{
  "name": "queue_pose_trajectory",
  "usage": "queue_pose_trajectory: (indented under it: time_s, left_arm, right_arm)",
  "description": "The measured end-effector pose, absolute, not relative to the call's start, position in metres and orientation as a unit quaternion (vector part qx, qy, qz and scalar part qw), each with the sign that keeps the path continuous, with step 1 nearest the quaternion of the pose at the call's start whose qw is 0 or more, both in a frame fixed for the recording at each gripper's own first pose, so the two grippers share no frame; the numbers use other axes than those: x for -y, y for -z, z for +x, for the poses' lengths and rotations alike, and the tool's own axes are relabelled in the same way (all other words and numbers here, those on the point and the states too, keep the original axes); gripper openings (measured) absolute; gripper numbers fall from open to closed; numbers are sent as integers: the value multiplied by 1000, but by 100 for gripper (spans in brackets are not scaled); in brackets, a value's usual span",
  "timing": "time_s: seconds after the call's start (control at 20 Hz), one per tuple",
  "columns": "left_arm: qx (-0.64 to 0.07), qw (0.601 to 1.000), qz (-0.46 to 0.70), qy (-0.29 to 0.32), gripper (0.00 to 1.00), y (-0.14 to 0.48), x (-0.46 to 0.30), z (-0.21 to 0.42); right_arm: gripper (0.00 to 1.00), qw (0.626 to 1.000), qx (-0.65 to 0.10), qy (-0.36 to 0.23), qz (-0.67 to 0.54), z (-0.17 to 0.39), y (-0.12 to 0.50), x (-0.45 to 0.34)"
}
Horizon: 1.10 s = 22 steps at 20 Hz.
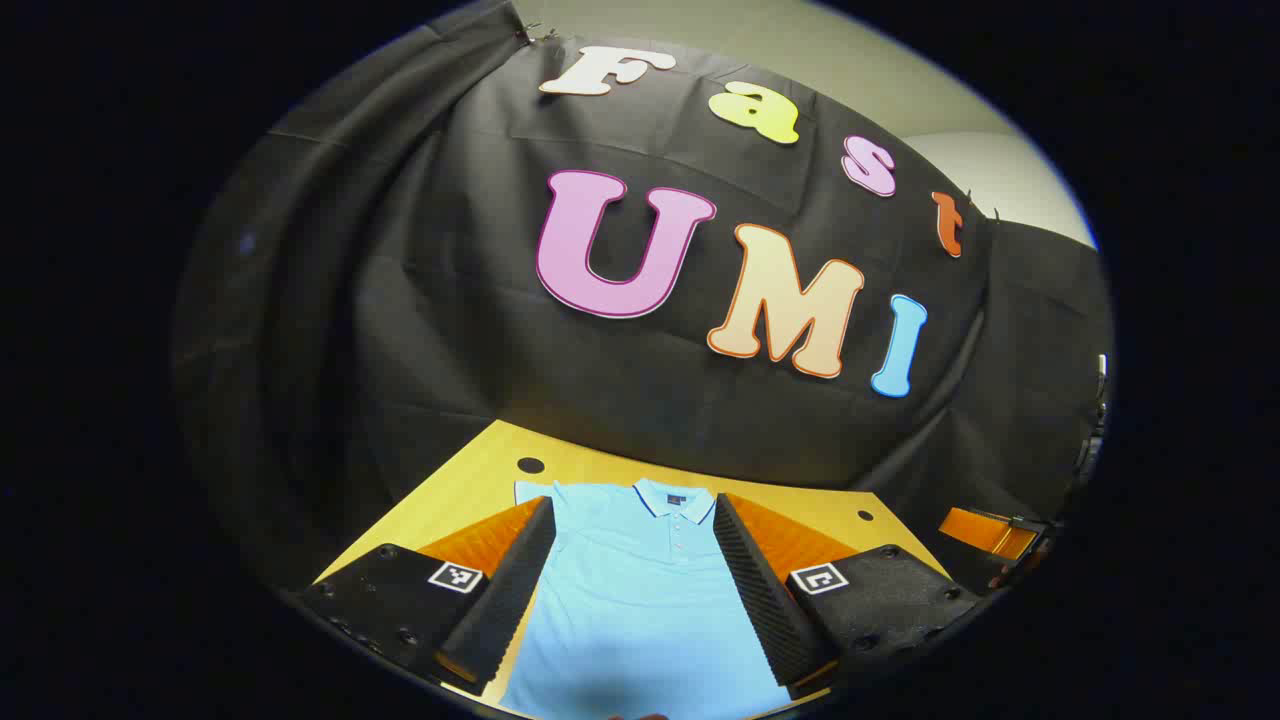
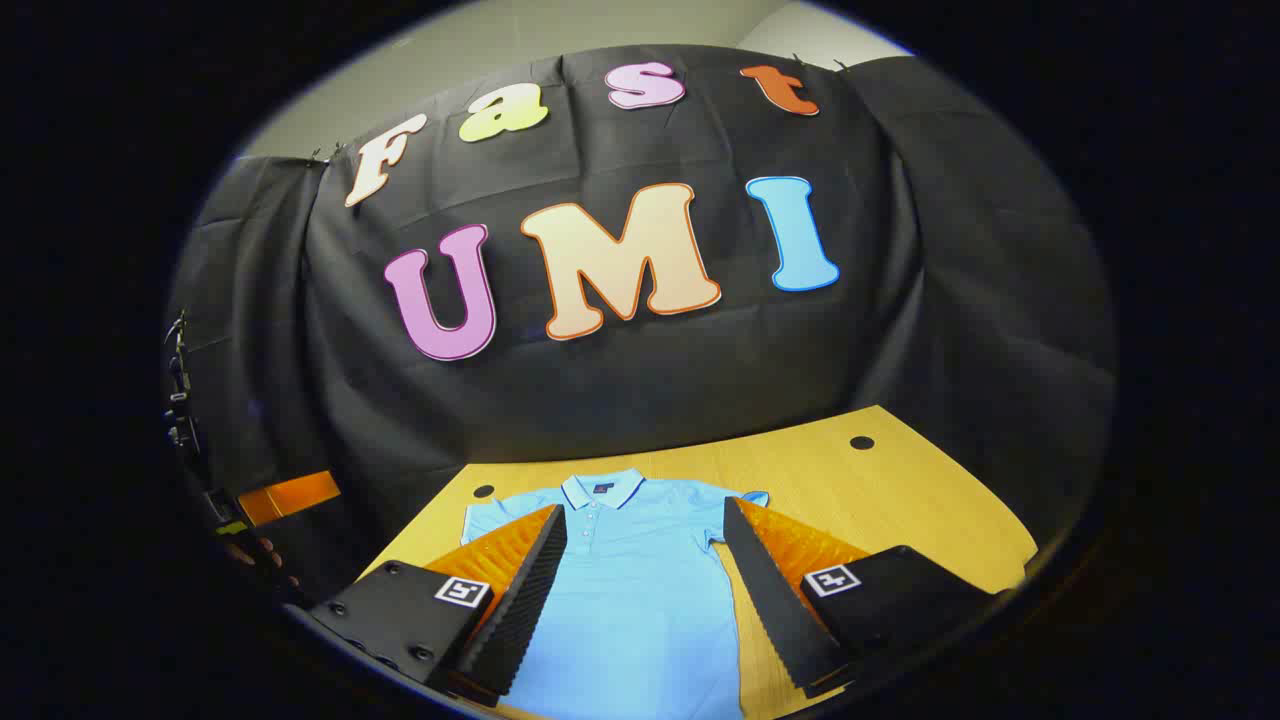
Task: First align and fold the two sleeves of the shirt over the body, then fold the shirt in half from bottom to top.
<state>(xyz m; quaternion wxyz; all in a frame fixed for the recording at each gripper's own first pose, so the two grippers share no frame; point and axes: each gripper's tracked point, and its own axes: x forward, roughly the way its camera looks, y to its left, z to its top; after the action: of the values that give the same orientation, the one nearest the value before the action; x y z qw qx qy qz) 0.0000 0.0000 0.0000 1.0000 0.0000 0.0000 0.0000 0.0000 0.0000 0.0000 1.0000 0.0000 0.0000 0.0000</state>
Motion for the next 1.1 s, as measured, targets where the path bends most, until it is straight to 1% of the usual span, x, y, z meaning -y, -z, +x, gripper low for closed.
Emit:
queue_pose_trajectory:
  time_s: [0.05,0.1,0.55,0.8,0.95,1.1]
  left_arm:
    - [-2,1000,2,-2,95,1,0,0]
    - [-5,1000,2,-4,95,4,0,0]
    - [-17,1000,0,-15,95,10,-5,-4]
    - [-23,999,-17,-18,95,17,-7,-7]
    - [-30,999,-9,-24,95,22,-12,-10]
    - [-31,999,7,-27,95,21,-11,-12]
  right_arm:
    - [98,1000,-6,1,2,2,2,3]
    - [98,1000,-8,-1,7,3,4,2]
    - [98,1000,-18,-8,13,10,8,3]
    - [98,1000,-26,-7,-6,16,16,5]
    - [98,999,-35,-10,-10,28,17,11]
    - [98,999,-45,-9,-8,53,16,22]
